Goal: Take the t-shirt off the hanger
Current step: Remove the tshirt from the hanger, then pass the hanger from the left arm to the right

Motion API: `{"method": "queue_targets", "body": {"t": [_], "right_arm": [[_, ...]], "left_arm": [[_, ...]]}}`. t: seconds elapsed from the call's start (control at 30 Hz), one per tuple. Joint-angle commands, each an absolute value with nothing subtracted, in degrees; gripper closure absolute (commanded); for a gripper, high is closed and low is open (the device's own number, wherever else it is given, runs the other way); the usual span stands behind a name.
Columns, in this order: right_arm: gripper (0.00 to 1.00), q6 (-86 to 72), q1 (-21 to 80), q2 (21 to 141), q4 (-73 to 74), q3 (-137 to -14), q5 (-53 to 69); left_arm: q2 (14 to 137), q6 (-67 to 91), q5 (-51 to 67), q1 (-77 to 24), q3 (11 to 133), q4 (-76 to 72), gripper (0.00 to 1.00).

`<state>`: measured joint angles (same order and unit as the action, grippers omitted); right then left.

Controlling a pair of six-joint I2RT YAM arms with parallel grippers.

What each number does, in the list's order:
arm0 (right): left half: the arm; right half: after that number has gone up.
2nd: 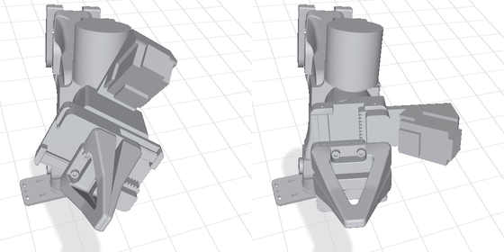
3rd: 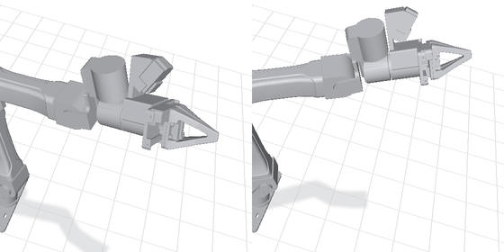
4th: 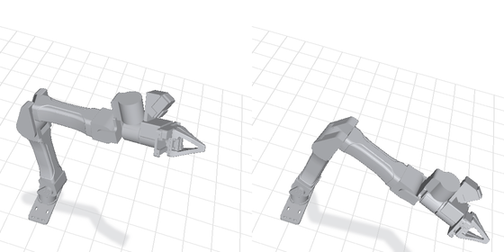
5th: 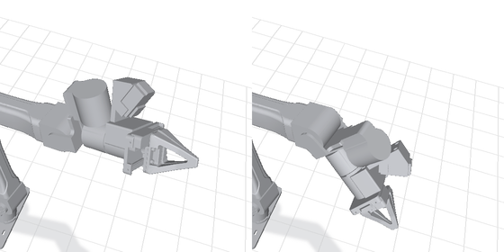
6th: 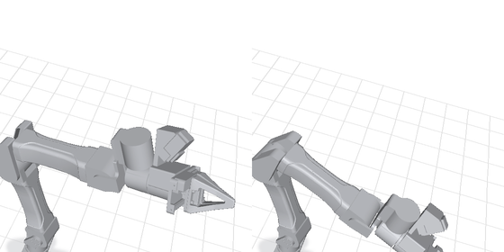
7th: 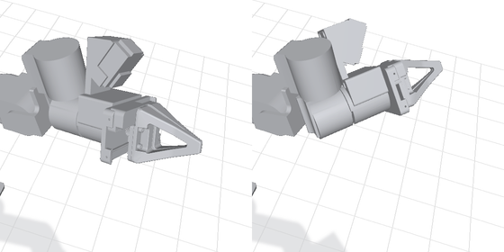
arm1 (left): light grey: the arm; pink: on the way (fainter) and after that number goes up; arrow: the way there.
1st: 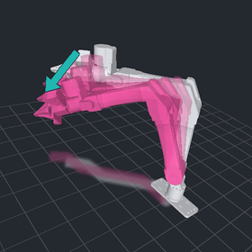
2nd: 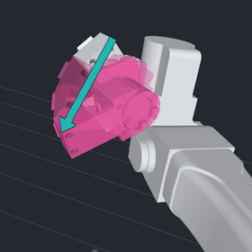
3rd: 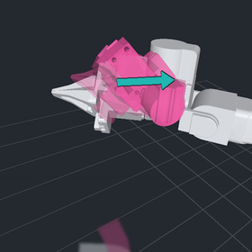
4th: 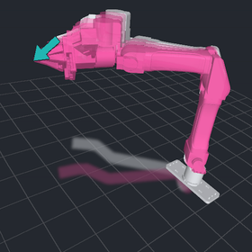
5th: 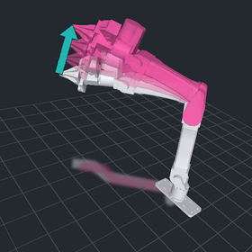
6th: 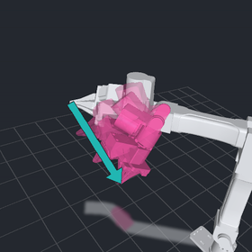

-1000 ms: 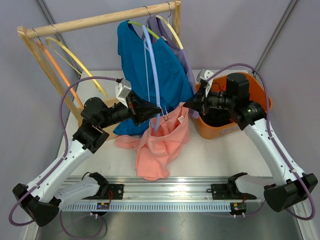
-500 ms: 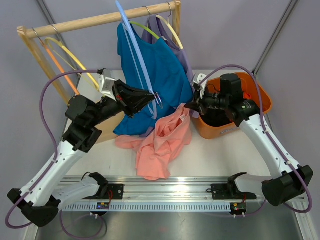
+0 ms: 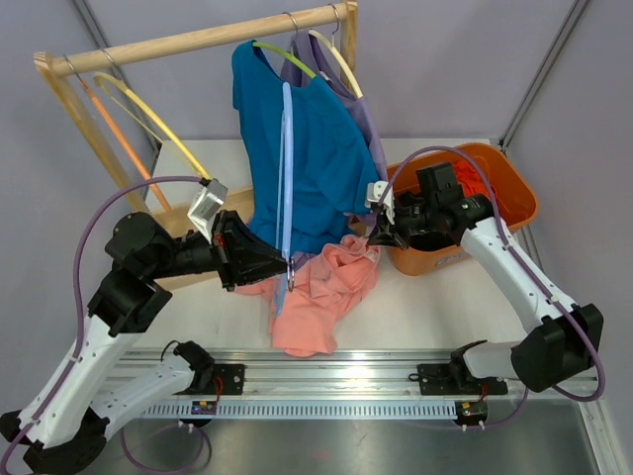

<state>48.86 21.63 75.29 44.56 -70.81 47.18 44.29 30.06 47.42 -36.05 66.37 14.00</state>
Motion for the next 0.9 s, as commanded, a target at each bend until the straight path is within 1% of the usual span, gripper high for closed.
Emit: {"method": "queue_targets", "body": {"t": [0.0, 0.13, 0.17, 0.2, 0.23, 0.27, 0.37, 0.4, 0.5, 0.6, 0.7, 0.83, 0.87], "right_arm": [[0.98, 53.0, 21.8, 76.4, 46.7, -71.1, 47.5], [0.9, 54.7, 22.9, 76.3, 49.1, -71.0, 51.8], [0.81, 55.3, 23.5, 76.3, 49.9, -71.1, 52.0], [0.74, 56.8, 24.3, 76.4, 52.0, -71.3, 52.1], [0.64, 57.6, 25.7, 76.2, 53.0, -71.5, 52.3], [0.48, 58.6, 25.8, 75.4, 54.2, -72.1, 52.4], [0.27, 59.9, 25.8, 73.6, 55.6, -74.3, 50.6], [0.24, 63.4, 25.7, 72.9, 58.2, -75.1, 50.0], [0.18, 70.9, 25.1, 70.1, 64.0, -79.3, 49.2], [0.16, 76.3, 25.0, 68.6, 68.7, -81.2, 50.6], [0.16, 75.5, 25.0, 66.8, 69.4, -80.6, 53.2], [0.16, 71.0, 25.0, 64.9, 68.2, -78.3, 56.3], [0.16, 67.9, 25.0, 64.5, 66.9, -77.9, 56.7]], "left_arm": [[41.9, 32.9, 52.9, -36.2, 64.6, 15.4, 1.0], [40.3, 34.8, 54.1, -36.2, 61.9, 13.5, 1.0], [40.0, 35.8, 54.5, -36.3, 61.4, 12.9, 1.0], [39.7, 36.4, 54.7, -36.2, 60.9, 11.7, 1.0], [39.8, 37.1, 54.9, -36.2, 60.3, 11.2, 1.0], [39.9, 38.1, 55.6, -36.2, 59.8, 10.4, 1.0], [40.3, 41.1, 58.3, -36.2, 59.0, 9.6, 1.0], [40.4, 41.8, 59.0, -36.2, 58.7, 9.4, 1.0], [40.7, 44.0, 60.5, -36.2, 57.6, 9.8, 1.0], [41.4, 45.5, 61.0, -36.2, 56.7, 9.9, 1.0], [41.0, 46.5, 59.5, -36.2, 55.3, 9.6, 1.0], [38.4, 48.4, 52.7, -36.2, 52.0, 8.1, 1.0], [36.8, 48.6, 50.7, -36.2, 51.4, 8.1, 1.0]]}}
